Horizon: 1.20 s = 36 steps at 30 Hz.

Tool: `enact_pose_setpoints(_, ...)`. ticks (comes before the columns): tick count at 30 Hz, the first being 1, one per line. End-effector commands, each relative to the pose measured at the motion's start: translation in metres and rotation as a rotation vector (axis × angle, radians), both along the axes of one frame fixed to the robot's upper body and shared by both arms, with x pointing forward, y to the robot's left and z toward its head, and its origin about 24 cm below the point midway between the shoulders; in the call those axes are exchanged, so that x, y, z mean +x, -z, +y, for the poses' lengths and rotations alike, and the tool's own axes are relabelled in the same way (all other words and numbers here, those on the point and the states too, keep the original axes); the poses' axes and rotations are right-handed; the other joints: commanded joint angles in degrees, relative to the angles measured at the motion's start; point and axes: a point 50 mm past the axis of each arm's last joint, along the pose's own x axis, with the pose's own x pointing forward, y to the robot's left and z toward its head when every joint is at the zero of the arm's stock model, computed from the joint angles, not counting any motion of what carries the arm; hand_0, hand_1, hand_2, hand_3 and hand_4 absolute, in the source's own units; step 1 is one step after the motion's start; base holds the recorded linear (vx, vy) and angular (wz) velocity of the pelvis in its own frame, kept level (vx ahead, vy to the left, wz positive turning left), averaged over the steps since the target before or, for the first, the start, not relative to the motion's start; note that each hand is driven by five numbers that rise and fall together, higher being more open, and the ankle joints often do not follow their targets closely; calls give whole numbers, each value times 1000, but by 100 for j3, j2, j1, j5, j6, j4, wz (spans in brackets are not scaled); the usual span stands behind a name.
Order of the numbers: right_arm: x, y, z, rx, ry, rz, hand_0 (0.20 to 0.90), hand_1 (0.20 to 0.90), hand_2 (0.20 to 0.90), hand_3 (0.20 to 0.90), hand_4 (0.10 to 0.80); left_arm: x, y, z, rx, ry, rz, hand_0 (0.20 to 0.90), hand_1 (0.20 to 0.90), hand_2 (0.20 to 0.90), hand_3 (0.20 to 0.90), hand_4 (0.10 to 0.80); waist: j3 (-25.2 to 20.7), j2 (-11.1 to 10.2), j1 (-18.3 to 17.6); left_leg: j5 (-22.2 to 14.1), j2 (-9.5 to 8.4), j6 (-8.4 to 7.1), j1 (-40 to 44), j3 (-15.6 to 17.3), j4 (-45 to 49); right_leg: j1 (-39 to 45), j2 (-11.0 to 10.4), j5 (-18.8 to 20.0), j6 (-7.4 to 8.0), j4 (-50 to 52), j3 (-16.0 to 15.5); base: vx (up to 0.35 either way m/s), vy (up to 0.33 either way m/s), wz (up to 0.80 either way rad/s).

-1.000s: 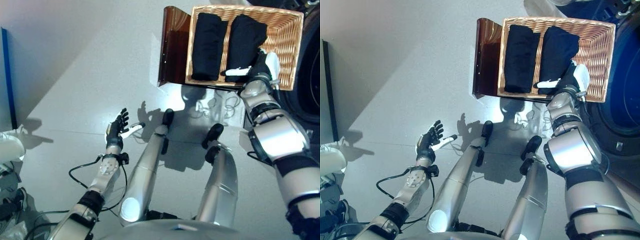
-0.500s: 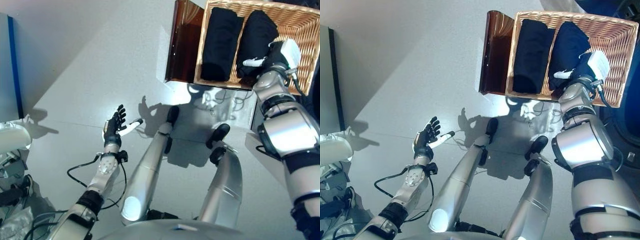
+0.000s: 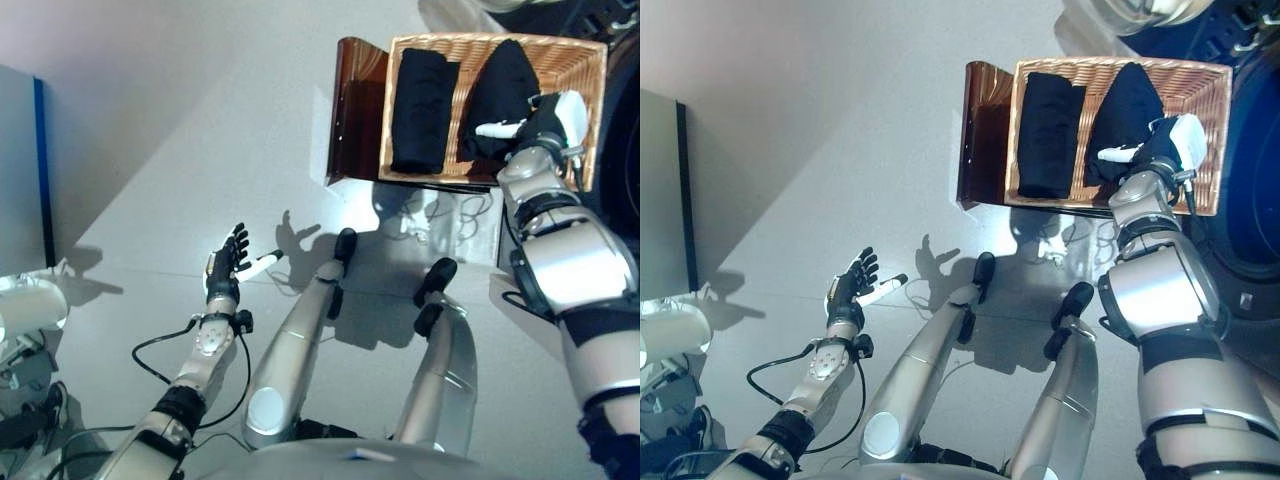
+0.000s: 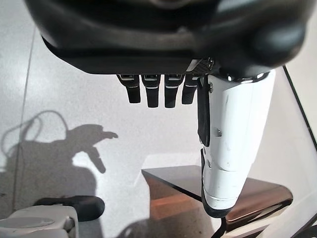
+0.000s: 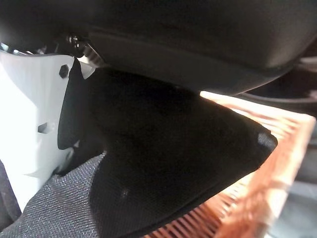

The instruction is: Pick up the clothes and place them into the washing machine

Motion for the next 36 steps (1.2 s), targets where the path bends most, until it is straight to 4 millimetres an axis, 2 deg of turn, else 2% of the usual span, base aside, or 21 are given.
enact_pose_setpoints(1, 2, -31, -3, 148, -10, -330, 200, 200, 200, 200, 300, -12, 8, 15, 16, -41, 19, 900, 900, 900, 900, 800, -237, 136, -106, -240, -65, -380, 167, 45, -321, 662, 281, -606, -152, -185, -104, 21, 24, -20)
enact_pose_setpoints(3, 1, -9, 3, 347, -43, -396, 200, 200, 200, 200, 300, -20, 18, 14, 20, -28, 66, 900, 900, 900, 900, 800, -259, 155, -188, -224, -57, -369, 377, 62, -441, 860, 292, -553, -120, -363, -77, 35, 33, -22)
enact_pose_setpoints(7, -7, 28, 7, 666, 10, -519, 200, 200, 200, 200, 300, -36, 35, 15, 20, -19, 159, 900, 900, 900, 900, 800, -344, 266, -300, -187, -58, -352, 723, 103, -672, 1186, 300, -462, -80, -681, -42, 18, 37, -22)
enact_pose_setpoints(8, -8, 35, 10, 720, 17, -541, 200, 200, 200, 200, 300, -38, 37, 15, 18, -16, 167, 900, 900, 900, 900, 800, -334, 327, -307, -15, -40, -316, 704, 171, -723, 1161, 297, -291, -106, -748, -102, 24, 41, -21)
enact_pose_setpoints(9, -9, 42, 18, 814, 7, -590, 200, 200, 200, 200, 300, -39, 38, 15, 15, -14, 170, 900, 900, 900, 900, 800, -400, 345, -318, -143, -57, -344, 832, 137, -803, 1247, 301, -399, -47, -804, -29, -64, 59, -18)
enact_pose_setpoints(10, -13, 59, 27, 961, 12, -659, 200, 200, 200, 200, 300, -42, 40, 13, 7, -10, 181, 900, 900, 900, 900, 800, -416, 441, -338, 13, -48, -306, 855, 200, -861, 1276, 282, -243, -63, -907, -65, 42, 35, -13)
enact_pose_setpoints(11, -15, 64, 32, 1078, 33, -738, 200, 200, 200, 200, 300, -44, 43, 11, 2, -7, 192, 900, 900, 900, 900, 800, -441, 492, -347, 24, -51, -298, 854, 197, -875, 1301, 272, -234, -60, -939, -63, -60, 43, -6)
enact_pose_setpoints(12, -16, 66, 32, 1082, 35, -738, 200, 200, 200, 200, 300, -45, 43, 12, 4, -6, 194, 900, 900, 900, 900, 800, -451, 482, -342, 12, -53, -299, 864, 196, -871, 1312, 269, -246, -59, -935, -65, 31, 24, -7)
enact_pose_setpoints(13, -18, 69, 36, 1203, 54, -832, 200, 200, 200, 200, 300, -46, 45, 8, -6, 3, 200, 900, 900, 900, 900, 800, -484, 559, -344, 11, -65, -293, 897, 196, -897, 1323, 258, -245, -48, -941, -58, 39, 39, -12)
enact_pose_setpoints(16, -26, 81, 35, 1325, 155, -949, 200, 200, 200, 200, 300, -54, 49, 2, -27, 24, 220, 900, 900, 900, 900, 800, -576, 733, -330, -11, -116, -267, 944, 169, -905, 1335, 219, -284, -35, -905, -22, 50, 50, -5)
enact_pose_setpoints(20, -28, 75, 28, 1324, 189, -1023, 200, 200, 200, 200, 300, -57, 52, -4, -29, 51, 230, 900, 900, 900, 900, 800, -642, 900, -308, -29, -163, -255, 949, 156, -895, 1323, 184, -342, -36, -833, 17, 42, 31, 3)
enact_pose_setpoints(23, -29, 54, 14, 1260, 206, -1091, 200, 200, 200, 200, 300, -60, 55, -4, -21, 55, 243, 900, 900, 900, 900, 800, -659, 977, -306, -52, -174, -256, 938, 168, -874, 1286, 168, -372, -36, -778, 47, 10, 4, 0)
enact_pose_setpoints(26, -28, 13, -8, 1147, 170, -1171, 200, 200, 200, 200, 300, -60, 55, -5, -28, 51, 238, 900, 900, 900, 900, 800, -692, 1029, -290, -72, -180, -263, 932, 198, -879, 1245, 150, -353, -20, -781, 88, 47, 25, 1)
enact_pose_setpoints(27, -34, -42, -38, 978, 107, -1238, 200, 200, 200, 200, 300, -62, 54, -1, -25, 58, 230, 900, 900, 900, 900, 800, -756, 1034, -246, -76, -180, -273, 918, 225, -904, 1224, 134, -323, -3, -848, 127, 50, 36, 3)
enact_pose_setpoints(29, -48, -105, -59, 817, 37, -1341, 200, 200, 200, 200, 300, -62, 52, 3, -30, 57, 218, 900, 900, 900, 900, 800, -821, 1029, -207, -74, -170, -284, 897, 251, -928, 1163, 126, -285, 11, -868, 166, 42, 34, 5)
enact_pose_setpoints(30, -48, -107, -59, 812, 35, -1343, 200, 200, 200, 200, 300, -61, 51, 1, -34, 59, 216, 900, 900, 900, 900, 800, -815, 1049, -198, -72, -169, -283, 889, 257, -932, 1149, 127, -283, 12, -866, 173, 50, 46, 3)
enact_pose_setpoints(31, -61, -144, -69, 711, 20, -1402, 200, 200, 200, 200, 300, -62, 50, 7, -26, 59, 216, 900, 900, 900, 900, 800, -887, 1006, -177, -71, -165, -299, 896, 276, -968, 1120, 121, -257, 28, -901, 212, 35, 31, -4)
enact_pose_setpoints(32, -61, -148, -69, 707, 16, -1404, 200, 200, 200, 200, 300, -61, 50, 5, -32, 60, 213, 900, 900, 900, 900, 800, -876, 1029, -169, -69, -161, -298, 887, 290, -975, 1102, 126, -250, 29, -904, 227, 68, 61, -9)
enact_pose_setpoints(33, -75, -177, -77, 620, 28, -1451, 900, 900, 900, 900, 800, -62, 49, 9, -21, 54, 211, 900, 900, 900, 900, 800, -930, 972, -188, -73, -161, -306, 892, 314, -997, 1052, 134, -224, 37, -908, 282, 52, 57, -10)
enact_pose_setpoints(34, -80, -188, -77, 601, 26, -1475, 900, 900, 900, 900, 800, -61, 49, 7, -29, 51, 208, 900, 900, 900, 900, 800, -934, 982, -214, -77, -159, -303, 877, 349, -1014, 1008, 141, -219, 42, -899, 336, 51, 56, -9)
enact_pose_setpoints(36, -81, -192, -76, 598, 21, -1487, 900, 900, 900, 900, 800, -60, 49, 7, -34, 45, 207, 900, 900, 900, 900, 800, -950, 984, -229, -83, -161, -301, 875, 369, -1016, 987, 139, -221, 38, -890, 359, 30, 28, -15)
